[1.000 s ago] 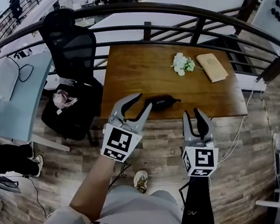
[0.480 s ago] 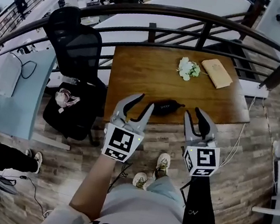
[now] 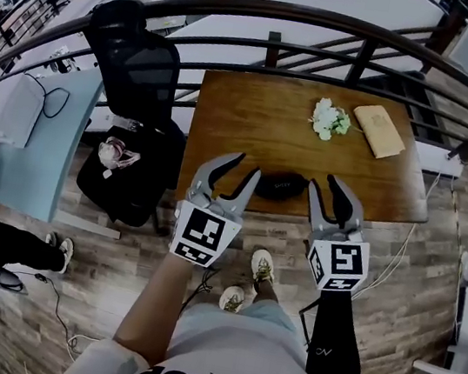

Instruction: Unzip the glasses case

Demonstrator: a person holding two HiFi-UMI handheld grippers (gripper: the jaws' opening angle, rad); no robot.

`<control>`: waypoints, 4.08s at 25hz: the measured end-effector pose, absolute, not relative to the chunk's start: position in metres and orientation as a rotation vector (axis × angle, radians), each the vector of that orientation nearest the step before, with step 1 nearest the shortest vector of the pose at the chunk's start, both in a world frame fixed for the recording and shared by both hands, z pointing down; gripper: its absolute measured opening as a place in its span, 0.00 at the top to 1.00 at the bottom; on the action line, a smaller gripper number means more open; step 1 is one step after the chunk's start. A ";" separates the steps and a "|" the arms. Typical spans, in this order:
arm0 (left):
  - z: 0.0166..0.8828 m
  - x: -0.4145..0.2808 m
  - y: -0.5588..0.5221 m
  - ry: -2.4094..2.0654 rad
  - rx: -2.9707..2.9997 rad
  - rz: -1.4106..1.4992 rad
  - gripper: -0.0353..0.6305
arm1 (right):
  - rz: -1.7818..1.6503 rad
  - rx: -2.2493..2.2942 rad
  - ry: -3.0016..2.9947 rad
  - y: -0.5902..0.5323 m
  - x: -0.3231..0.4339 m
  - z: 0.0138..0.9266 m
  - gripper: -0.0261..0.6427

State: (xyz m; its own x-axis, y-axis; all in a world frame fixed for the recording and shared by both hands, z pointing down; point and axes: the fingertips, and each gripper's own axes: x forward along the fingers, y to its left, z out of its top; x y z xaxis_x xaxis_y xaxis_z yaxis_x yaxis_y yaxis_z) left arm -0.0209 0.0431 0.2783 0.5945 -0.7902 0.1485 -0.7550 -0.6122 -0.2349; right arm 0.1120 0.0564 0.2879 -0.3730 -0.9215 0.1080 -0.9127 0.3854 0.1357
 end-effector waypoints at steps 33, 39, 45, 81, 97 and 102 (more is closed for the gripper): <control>0.387 0.005 -0.075 1.499 -2.675 -0.773 0.63 | 0.163 0.529 -2.514 -0.062 0.075 0.439 0.63; 0.425 -0.005 -0.069 1.448 -2.757 -0.871 0.63 | 0.122 0.367 -2.355 -0.043 0.071 0.480 0.61; 0.477 -0.008 -0.061 1.248 -2.874 -1.033 0.64 | 0.127 0.251 -2.187 -0.027 0.071 0.523 0.58; 0.598 0.017 -0.042 -0.413 -2.465 -1.491 0.75 | -0.102 0.020 -1.926 -0.019 0.081 0.577 0.55; 0.591 0.010 -0.115 0.162 -2.558 -1.502 0.78 | -0.240 0.284 -1.861 -0.088 0.083 0.580 0.59; 0.593 0.008 -0.117 0.222 -2.607 -1.491 0.78 | -0.116 0.262 -2.002 -0.086 0.068 0.560 0.58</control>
